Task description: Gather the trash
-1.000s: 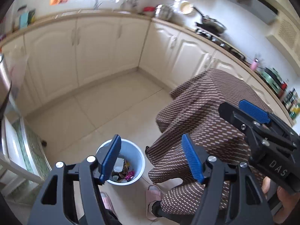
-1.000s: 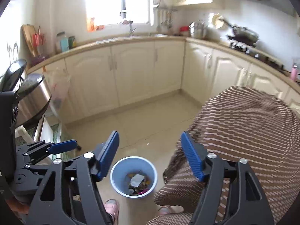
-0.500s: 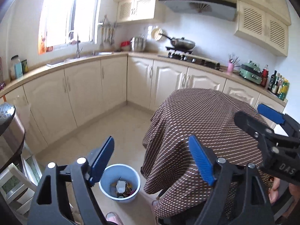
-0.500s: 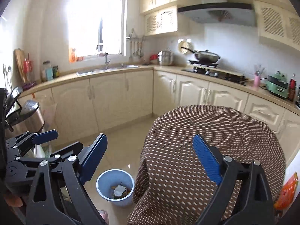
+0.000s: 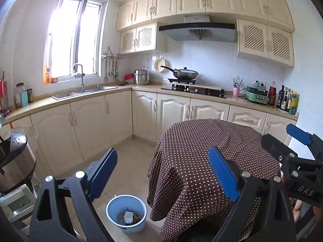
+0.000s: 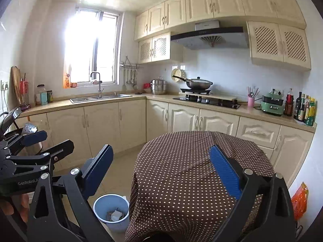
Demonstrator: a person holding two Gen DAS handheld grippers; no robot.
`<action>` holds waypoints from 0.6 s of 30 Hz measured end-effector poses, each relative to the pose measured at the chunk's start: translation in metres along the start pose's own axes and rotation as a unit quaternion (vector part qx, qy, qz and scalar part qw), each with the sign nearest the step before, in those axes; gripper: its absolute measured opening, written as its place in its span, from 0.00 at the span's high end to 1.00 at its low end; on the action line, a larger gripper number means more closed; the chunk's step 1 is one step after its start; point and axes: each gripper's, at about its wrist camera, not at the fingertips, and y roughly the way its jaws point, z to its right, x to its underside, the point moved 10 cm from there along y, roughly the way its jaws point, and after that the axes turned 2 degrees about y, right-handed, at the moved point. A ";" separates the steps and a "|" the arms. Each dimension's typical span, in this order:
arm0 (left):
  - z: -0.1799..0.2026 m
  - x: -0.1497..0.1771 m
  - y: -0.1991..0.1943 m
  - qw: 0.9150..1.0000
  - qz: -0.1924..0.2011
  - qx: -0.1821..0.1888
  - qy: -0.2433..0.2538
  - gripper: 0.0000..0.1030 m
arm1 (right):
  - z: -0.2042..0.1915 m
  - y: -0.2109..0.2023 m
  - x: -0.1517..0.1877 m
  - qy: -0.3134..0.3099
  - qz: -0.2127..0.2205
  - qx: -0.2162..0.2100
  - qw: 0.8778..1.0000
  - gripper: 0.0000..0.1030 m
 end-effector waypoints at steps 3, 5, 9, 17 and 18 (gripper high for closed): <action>0.008 -0.004 -0.017 1.000 0.014 -0.002 0.009 0.12 | 0.006 -0.013 -0.005 0.000 0.012 0.002 1.000 0.09; 0.010 -0.009 -0.024 1.000 0.024 -0.004 0.013 0.12 | 0.007 -0.022 -0.008 -0.005 0.022 0.008 1.000 0.09; 0.014 -0.016 -0.040 0.999 0.045 -0.009 0.012 0.08 | 0.013 -0.036 -0.014 -0.003 0.039 0.015 0.999 0.08; 0.015 -0.017 -0.051 0.998 0.055 -0.007 0.002 0.07 | 0.019 -0.049 -0.011 0.000 0.052 0.028 0.998 0.07; 0.016 -0.017 -0.053 0.998 0.056 -0.006 0.002 0.07 | 0.019 -0.050 -0.011 -0.002 0.054 0.031 0.998 0.07</action>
